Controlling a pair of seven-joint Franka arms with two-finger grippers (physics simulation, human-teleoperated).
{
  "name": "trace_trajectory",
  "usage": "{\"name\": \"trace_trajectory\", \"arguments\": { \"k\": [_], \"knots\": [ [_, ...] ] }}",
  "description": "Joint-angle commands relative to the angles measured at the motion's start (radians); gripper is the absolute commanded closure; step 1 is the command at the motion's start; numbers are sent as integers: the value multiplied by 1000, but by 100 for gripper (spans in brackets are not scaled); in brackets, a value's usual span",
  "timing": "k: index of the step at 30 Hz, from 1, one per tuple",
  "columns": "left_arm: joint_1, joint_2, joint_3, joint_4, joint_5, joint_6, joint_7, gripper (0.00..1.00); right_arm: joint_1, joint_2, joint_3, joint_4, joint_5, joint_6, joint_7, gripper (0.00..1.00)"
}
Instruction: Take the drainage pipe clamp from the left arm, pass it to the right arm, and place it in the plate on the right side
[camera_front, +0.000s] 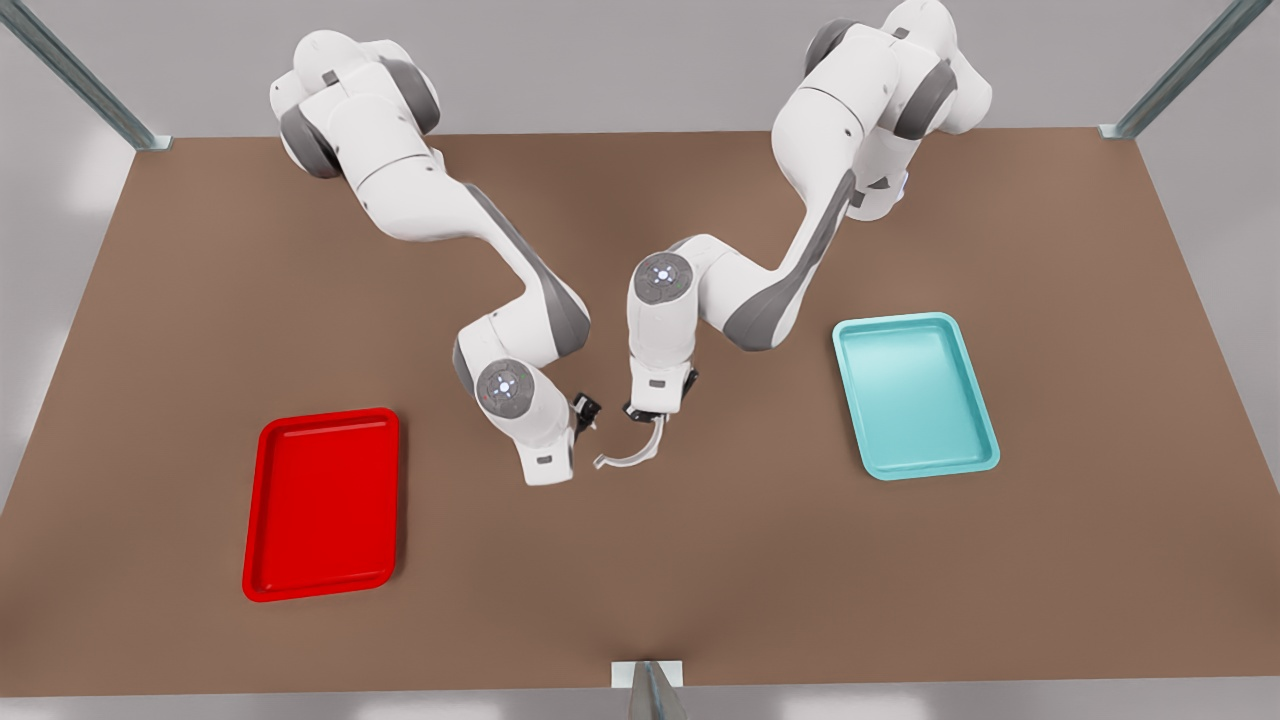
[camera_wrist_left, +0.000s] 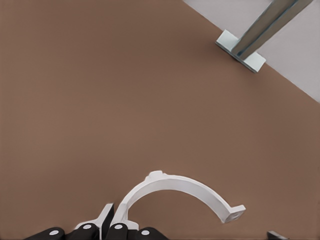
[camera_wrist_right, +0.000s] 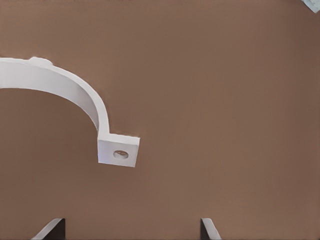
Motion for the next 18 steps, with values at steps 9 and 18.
{"name": "trace_trajectory", "arguments": {
  "k": [9, 18],
  "knots": [
    [-6, -1, 1, 1, 0, 1, -96, 79, 20, 16, 2, 13, 2, 166, -240, 0],
    [-15, 1, 1, 1, 0, 3, -112, 79, 49, 33, 2, 16, 1, 218, -229, 0]
  ]
}}
